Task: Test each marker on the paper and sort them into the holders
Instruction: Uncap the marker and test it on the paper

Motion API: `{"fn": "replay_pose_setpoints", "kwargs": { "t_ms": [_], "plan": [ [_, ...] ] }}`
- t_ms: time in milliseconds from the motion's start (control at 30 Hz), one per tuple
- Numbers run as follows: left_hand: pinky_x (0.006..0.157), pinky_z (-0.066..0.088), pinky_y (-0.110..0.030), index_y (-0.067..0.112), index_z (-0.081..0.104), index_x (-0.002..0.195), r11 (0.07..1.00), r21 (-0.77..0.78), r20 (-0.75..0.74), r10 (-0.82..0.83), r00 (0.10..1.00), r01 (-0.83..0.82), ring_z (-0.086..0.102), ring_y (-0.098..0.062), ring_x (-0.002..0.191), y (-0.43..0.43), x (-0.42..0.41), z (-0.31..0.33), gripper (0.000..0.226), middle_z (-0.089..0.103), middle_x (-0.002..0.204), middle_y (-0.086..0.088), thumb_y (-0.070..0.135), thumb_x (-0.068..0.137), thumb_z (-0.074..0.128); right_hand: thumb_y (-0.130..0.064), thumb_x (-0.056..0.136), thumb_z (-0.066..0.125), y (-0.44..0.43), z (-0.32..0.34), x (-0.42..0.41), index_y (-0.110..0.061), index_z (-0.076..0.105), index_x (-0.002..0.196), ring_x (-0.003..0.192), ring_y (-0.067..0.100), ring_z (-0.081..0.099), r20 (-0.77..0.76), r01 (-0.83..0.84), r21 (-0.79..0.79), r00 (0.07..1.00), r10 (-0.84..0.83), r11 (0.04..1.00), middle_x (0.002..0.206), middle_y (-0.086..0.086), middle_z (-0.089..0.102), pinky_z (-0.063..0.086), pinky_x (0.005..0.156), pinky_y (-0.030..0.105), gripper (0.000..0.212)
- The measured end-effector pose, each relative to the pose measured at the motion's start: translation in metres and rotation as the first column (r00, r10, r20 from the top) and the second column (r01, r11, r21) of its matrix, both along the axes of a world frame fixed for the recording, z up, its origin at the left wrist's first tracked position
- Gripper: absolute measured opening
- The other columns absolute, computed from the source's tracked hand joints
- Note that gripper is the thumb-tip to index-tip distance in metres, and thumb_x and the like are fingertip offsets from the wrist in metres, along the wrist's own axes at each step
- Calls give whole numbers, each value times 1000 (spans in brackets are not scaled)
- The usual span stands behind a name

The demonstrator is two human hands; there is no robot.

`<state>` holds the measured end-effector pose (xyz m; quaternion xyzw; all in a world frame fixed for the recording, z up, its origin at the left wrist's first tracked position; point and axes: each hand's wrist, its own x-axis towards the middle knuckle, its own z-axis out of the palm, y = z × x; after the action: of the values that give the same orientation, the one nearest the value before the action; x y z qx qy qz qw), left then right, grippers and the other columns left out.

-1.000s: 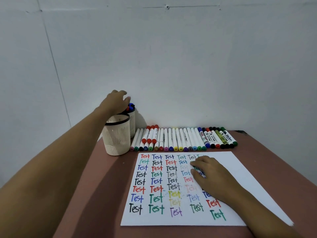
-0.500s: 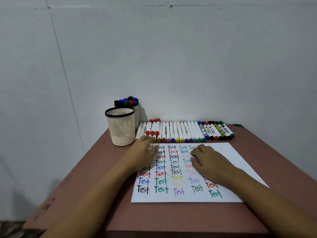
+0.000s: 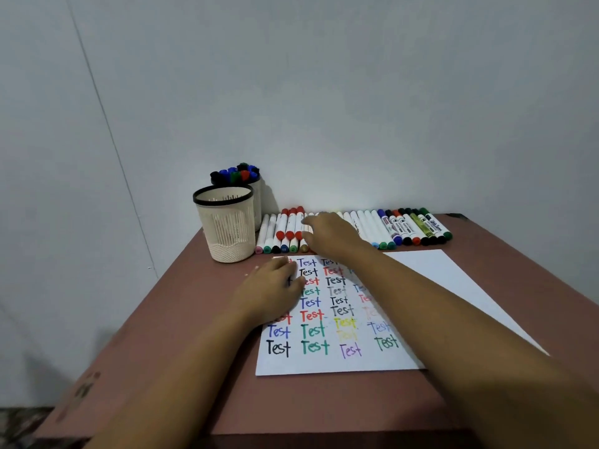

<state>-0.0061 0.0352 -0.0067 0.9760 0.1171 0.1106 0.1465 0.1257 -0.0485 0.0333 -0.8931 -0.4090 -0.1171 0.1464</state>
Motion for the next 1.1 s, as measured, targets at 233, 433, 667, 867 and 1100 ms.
{"fn": "replay_pose_setpoints", "kwargs": {
  "t_ms": [233,433,667,867,1100],
  "plan": [
    [104,31,-35,12,54,115,999,24,14,-24,1000,24,41,-23,124,3,4,-3,37,45,135,-3,39,97,37,-13,93,44,31,-14,16,-11,59,117,108,29,54,60,51,-102,997,-45,993,117,13,61,41,74,32,28],
    [102,32,-34,11,53,120,1000,28,5,-13,1000,13,42,-23,122,4,4,-4,39,44,137,-4,38,97,37,-6,90,48,32,-23,19,-4,65,99,90,28,60,20,31,63,999,-33,998,99,14,65,36,61,26,20],
    [110,27,-33,19,39,140,985,-174,108,13,994,6,32,-18,135,11,4,0,46,34,148,-4,38,98,36,-13,93,51,-13,4,-6,-4,65,119,99,24,63,-171,51,487,985,38,872,112,15,69,48,85,27,30],
    [97,23,-14,17,36,141,990,-57,339,-103,935,129,34,-14,131,-1,0,6,47,34,145,-3,27,96,46,-4,94,51,-90,7,-31,-7,66,103,76,14,70,-576,275,733,738,352,622,93,14,69,58,74,23,18],
    [92,39,-27,13,41,137,953,142,325,-300,897,267,50,-20,114,-22,-1,7,45,50,129,-5,31,96,47,-3,97,45,-137,-8,-64,-9,68,94,75,19,72,-637,348,756,588,499,555,80,12,72,59,67,23,24]
  ]
}}
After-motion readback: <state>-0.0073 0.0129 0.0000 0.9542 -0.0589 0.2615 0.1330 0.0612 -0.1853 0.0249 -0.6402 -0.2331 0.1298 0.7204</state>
